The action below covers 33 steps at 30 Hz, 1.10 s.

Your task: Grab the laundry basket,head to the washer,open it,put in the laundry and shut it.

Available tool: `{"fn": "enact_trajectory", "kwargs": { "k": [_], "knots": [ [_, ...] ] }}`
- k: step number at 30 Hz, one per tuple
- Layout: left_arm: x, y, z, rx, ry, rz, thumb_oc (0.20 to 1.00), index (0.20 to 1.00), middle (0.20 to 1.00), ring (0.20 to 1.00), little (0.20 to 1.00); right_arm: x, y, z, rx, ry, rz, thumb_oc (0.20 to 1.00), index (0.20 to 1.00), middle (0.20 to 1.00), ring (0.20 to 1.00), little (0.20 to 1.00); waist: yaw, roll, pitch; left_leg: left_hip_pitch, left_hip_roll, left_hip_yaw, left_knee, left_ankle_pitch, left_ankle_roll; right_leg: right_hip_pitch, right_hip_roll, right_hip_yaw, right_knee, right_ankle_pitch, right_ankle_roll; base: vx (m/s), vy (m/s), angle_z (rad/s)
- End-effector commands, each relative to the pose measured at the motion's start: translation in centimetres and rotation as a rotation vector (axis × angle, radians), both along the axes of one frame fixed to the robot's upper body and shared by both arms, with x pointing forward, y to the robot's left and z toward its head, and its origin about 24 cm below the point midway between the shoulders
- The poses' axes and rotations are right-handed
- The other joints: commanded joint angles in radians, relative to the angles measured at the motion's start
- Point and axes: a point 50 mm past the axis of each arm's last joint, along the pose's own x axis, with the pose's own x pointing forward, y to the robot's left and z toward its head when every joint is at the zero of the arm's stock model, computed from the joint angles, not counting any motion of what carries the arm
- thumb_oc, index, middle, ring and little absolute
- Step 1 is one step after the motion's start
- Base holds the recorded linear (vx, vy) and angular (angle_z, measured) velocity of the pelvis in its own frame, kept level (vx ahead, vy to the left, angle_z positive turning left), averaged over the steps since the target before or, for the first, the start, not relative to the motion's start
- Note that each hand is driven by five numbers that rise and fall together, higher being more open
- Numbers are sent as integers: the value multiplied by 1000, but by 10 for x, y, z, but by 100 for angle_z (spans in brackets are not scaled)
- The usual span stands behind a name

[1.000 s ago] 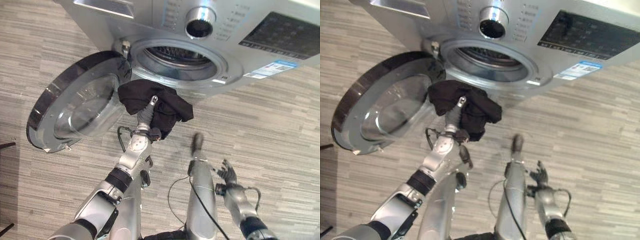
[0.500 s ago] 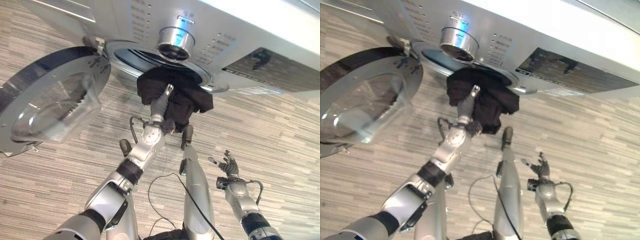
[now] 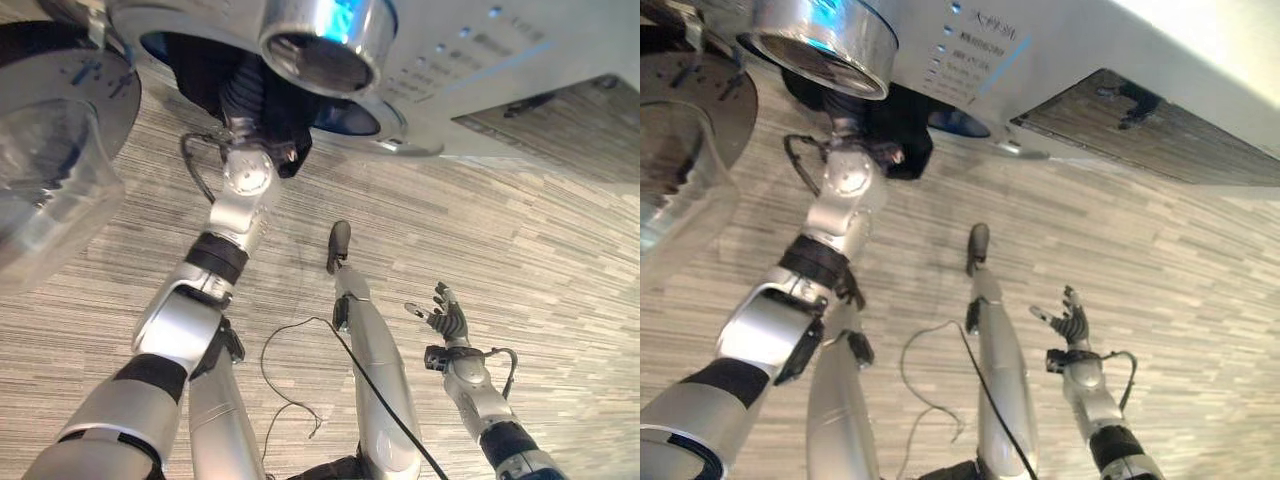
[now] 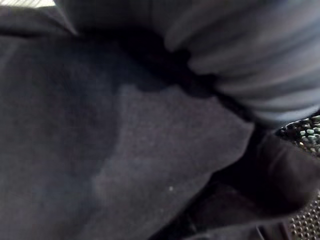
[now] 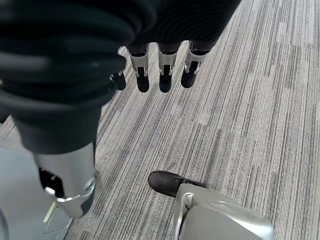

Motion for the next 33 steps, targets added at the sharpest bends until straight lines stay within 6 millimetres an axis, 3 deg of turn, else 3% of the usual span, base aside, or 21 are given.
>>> {"fn": "enact_trajectory", "kwargs": {
  "k": [1, 3, 6, 8, 9, 10, 11, 12, 14, 18, 20, 23, 24, 25, 27, 28, 29, 30, 31, 32, 33],
  "knots": [
    [-7, 6, 17, -45, -109, 17, 200, 200, 200, 200, 200, -10, -6, -5, 21, 1, -1, 1000, 1000, 1000, 1000, 1000, -9, -24, -89, -31, 114, 42, 129, -125, -71, -91, 26, 135, 16, -65, 22, 19, -90, 9],
    [-6, 6, 47, 13, -144, 30, 200, 200, 200, 200, 200, -7, -5, 1, 22, -26, 27, 1000, 1000, 1000, 1000, 1000, -40, -18, -120, -70, 127, 20, 146, -133, -71, -138, 61, 161, 28, -73, 14, 47, -179, 9],
    [-8, 0, 62, 2, -171, -6, 200, 200, 200, 200, 200, -9, -5, 3, 27, -35, 31, 1000, 1000, 1000, 1000, 1000, -54, -9, -134, -89, 133, 7, 154, -136, -71, -156, 78, 170, 34, -78, 9, 36, -105, 4],
    [-12, -15, 80, -49, -193, -82, 200, 200, 200, 200, 200, -9, -7, 3, 21, -34, 30, 1000, 1000, 1000, 1000, 1000, -69, 1, -149, -88, 134, 2, 146, -134, -73, -159, 92, 179, 27, -79, 6, 48, -92, 8],
    [-16, -26, 98, -100, -216, -143, 200, 200, 200, 200, 200, -12, -9, 1, 16, -25, 19, 1000, 1000, 1000, 1000, 1000, -81, 9, -158, -84, 131, -4, 133, -132, -74, -151, 103, 188, 11, -79, 5, 42, -71, 3],
    [-16, -26, 100, -101, -217, -146, 200, 200, 200, 200, 200, -11, -9, 2, 16, -27, 17, 1000, 1000, 1000, 1000, 1000, -80, 10, -156, -83, 131, -4, 132, -131, -75, -151, 103, 188, 10, -78, 5, 70, -98, 1],
    [-30, -35, 124, -182, -303, -225, 200, 200, 200, 200, 200, -16, -13, -3, 19, -2, -1, 1000, 1000, 1000, 1000, 1000, -91, 21, -167, -69, 131, -9, 115, -129, -76, -136, 118, 197, -9, -78, 5, 42, -39, -5],
    [-30, -36, 124, -184, -303, -227, 200, 200, 200, 200, 200, -16, -14, -3, 19, -3, -2, 1000, 1000, 1000, 1000, 1000, -89, 21, -166, -67, 131, -9, 113, -129, -76, -135, 118, 197, -11, -78, 4, 59, -67, -3],
    [-52, -43, 150, -267, -422, -302, 200, 200, 200, 200, 200, -25, -20, -9, 7, 34, -10, 1000, 1000, 1000, 1000, 1000, -95, 31, -177, -44, 132, -13, 105, -134, -72, -114, 135, 208, -30, -80, 2, 51, -67, -7],
    [-70, -47, 164, -360, -510, -366, 200, 200, 200, 200, 200, -34, -31, -15, -22, 76, -21, 1000, 1000, 1000, 1000, 1000, -94, 37, -178, -19, 137, -11, 109, -143, -66, -93, 151, 221, -39, -86, -4, 45, -41, -8],
    [-86, -53, 171, -481, -591, -476, 200, 200, 200, 200, 200, -38, -41, -16, -69, 98, -33, 1000, 1000, 1000, 1000, 1000, -99, 34, -177, 5, 138, -9, 105, -148, -67, -81, 165, 230, -45, -92, -8, 52, -43, 2],
    [-90, -58, 169, -478, -602, -513, 200, 200, 200, 200, 200, -37, -44, -14, -97, 99, -26, 1000, 1000, 1000, 1000, 1000, -105, 25, -175, 18, 138, -8, 100, -153, -67, -77, 175, 233, -50, -91, -11, 27, -31, -4],
    [-83, -60, 165, -407, -558, -471, 520, 520, 520, 520, 520, -36, -45, -12, -99, 91, -26, 1000, 1000, 1000, 1000, 1000, -106, 22, -176, 24, 139, -7, 99, -152, -67, -74, 179, 233, -53, -91, -13, 20, -58, -7],
    [-76, -63, 161, -331, -519, -441, 1000, 1000, 1000, 1000, 1000, -35, -48, -9, -103, 84, -26, 1000, 1000, 1000, 1000, 1000, -104, 22, -176, 26, 138, -5, 97, -152, -66, -75, 181, 237, -56, -89, -14, 18, -50, -8],
    [-53, -65, 148, 46, -394, -316, 1000, 1000, 1000, 1000, 1000, -36, -55, -2, -105, 59, -27, 1000, 1000, 1000, 1000, 1000, -101, 30, -174, 29, 138, -2, 94, -144, -63, -71, 184, 240, -62, -85, -16, 6, -17, -2],
    [-32, -49, 139, 402, -276, -119, 1000, 1000, 1000, 1000, 1000, -38, -64, 2, -102, 44, -39, 1000, 1000, 1000, 1000, 1000, -87, 51, -169, 33, 135, 0, 86, -130, -60, -65, 177, 238, -66, -81, -18, 0, 0, 0],
    [-32, -50, 140, 406, -277, -119, 1000, 1000, 1000, 1000, 1000, -37, -63, 3, -99, 42, -39, 1000, 1000, 1000, 1000, 1000, -86, 50, -166, 33, 135, 0, 85, -130, -60, -64, 177, 237, -66, -81, -18, 0, 0, 0],
    [-23, -41, 138, 665, -205, 30, 1000, 1000, 1000, 1000, 1000, -37, -69, 3, -97, 42, -49, 1000, 1000, 1000, 1000, 1000, -77, 63, -163, 35, 131, -1, 79, -120, -60, -58, 172, 236, -70, -81, -18, 1, 42, 9],
    [-18, -28, 141, 1069, -153, 309, 1000, 1000, 1000, 1000, 1000, -38, -81, 4, -130, 65, -66, 1000, 1000, 1000, 1000, 1000, -55, 93, -158, 45, 120, -3, 60, -106, -59, -46, 162, 233, -76, -78, -17, 1, 42, 18],
    [-19, -28, 141, 1071, -154, 310, 1000, 1000, 1000, 1000, 1000, -37, -81, 4, -129, 65, -66, 1000, 1000, 1000, 1000, 1000, -55, 91, -156, 47, 120, -4, 59, -106, -59, -44, 162, 233, -76, -78, -17, 8, 48, 27],
    [-16, -29, 137, 1217, -144, 405, 1000, 1000, 1000, 1000, 1000, -39, -85, 2, -147, 88, -76, 1000, 1000, 1000, 1000, 1000, -45, 102, -152, 59, 115, -4, 47, -100, -59, -35, 158, 231, -79, -78, -16, 1, 18, 17]
  ]
}}
